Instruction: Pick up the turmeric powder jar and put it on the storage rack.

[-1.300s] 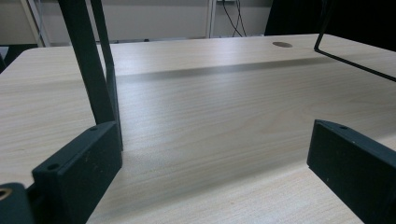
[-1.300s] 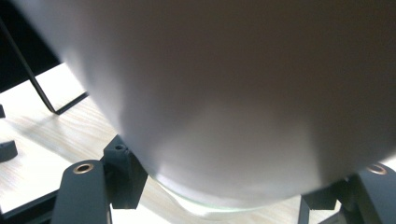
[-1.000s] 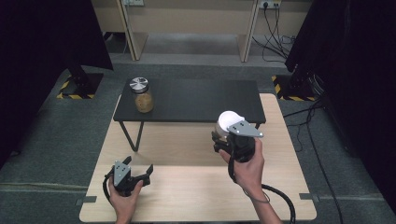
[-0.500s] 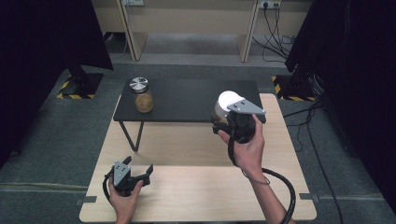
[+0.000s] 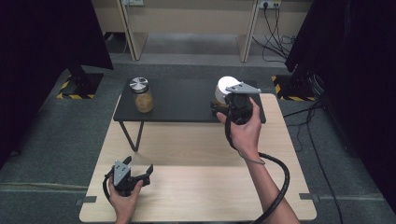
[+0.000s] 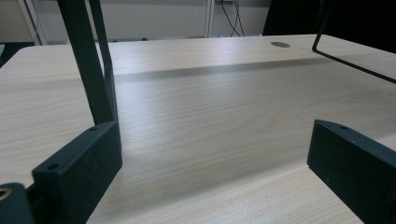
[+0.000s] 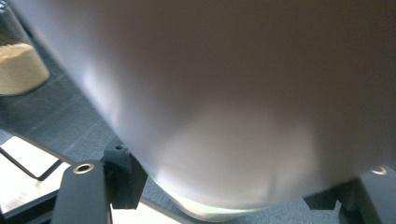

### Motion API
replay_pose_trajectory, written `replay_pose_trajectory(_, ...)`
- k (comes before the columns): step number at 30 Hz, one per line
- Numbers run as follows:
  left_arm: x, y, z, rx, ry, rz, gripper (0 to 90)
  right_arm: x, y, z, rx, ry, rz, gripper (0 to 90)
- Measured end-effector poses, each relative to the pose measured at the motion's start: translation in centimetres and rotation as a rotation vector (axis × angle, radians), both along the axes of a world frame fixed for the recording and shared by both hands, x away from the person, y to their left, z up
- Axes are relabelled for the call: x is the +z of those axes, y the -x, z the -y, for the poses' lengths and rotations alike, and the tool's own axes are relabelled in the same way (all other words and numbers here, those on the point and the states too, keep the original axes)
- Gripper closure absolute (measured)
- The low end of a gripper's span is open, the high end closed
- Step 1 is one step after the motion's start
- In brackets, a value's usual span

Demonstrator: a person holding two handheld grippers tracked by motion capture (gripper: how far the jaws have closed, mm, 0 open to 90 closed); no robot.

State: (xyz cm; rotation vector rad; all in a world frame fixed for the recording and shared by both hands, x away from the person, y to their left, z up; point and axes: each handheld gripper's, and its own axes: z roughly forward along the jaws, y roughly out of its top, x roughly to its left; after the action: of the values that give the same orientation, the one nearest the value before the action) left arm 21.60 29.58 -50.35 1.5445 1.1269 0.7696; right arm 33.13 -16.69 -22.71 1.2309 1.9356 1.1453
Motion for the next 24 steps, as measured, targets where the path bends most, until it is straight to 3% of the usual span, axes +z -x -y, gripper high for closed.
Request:
replay_pose_trajectory(15, 0.0, -0.1, 0.0, -0.003, 0.000, -0.002, 2.1, -1.0, -2.4, -0.6, -0.028, 0.012, -0.055, 30.9)
replay_pose_trajectory(24, 0.0, 0.0, 0.0, -0.002, 0.000, 0.001, 2.2, -1.3, -2.6, -0.7, -0.029, 0.009, -0.047, 30.9)
